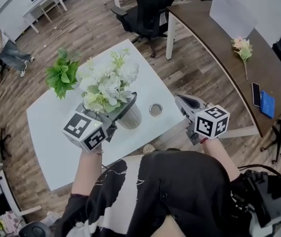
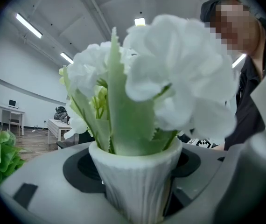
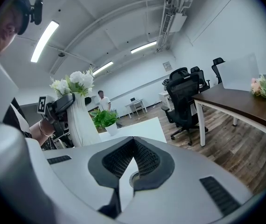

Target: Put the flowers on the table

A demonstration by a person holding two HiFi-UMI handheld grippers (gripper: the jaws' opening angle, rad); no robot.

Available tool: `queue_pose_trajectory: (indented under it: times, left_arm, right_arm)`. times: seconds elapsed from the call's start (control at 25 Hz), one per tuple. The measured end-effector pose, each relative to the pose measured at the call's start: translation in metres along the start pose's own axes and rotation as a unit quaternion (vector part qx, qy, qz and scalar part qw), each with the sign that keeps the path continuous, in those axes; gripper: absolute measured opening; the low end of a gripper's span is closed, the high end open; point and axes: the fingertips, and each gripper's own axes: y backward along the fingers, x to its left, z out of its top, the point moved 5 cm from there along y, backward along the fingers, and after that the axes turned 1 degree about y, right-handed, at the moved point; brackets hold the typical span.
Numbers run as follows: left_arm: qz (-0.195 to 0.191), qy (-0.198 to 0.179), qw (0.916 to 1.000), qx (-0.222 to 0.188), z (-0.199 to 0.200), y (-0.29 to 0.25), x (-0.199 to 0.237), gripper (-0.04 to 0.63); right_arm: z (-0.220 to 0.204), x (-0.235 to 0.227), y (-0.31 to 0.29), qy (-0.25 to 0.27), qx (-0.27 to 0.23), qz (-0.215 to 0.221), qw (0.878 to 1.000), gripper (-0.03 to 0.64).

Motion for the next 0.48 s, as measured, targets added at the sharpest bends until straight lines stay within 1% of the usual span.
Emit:
queue_pose_trajectory:
  times: [0.28,0.48]
  left_arm:
    - [0.022,-0.001,0.9997,0.008,0.008,-0.019,0.038,0.387]
    - [0.037,-0.004,0.9992,0.015,0.009,-0.025,0.053,0.387]
  right_arm:
    - [0.028,-0.015,-0.047,0.006,0.011,0.026,1.0,0.015]
    - [0.031,-0.016,-0.065,0.014,0.019,0.048,0.999,0.015]
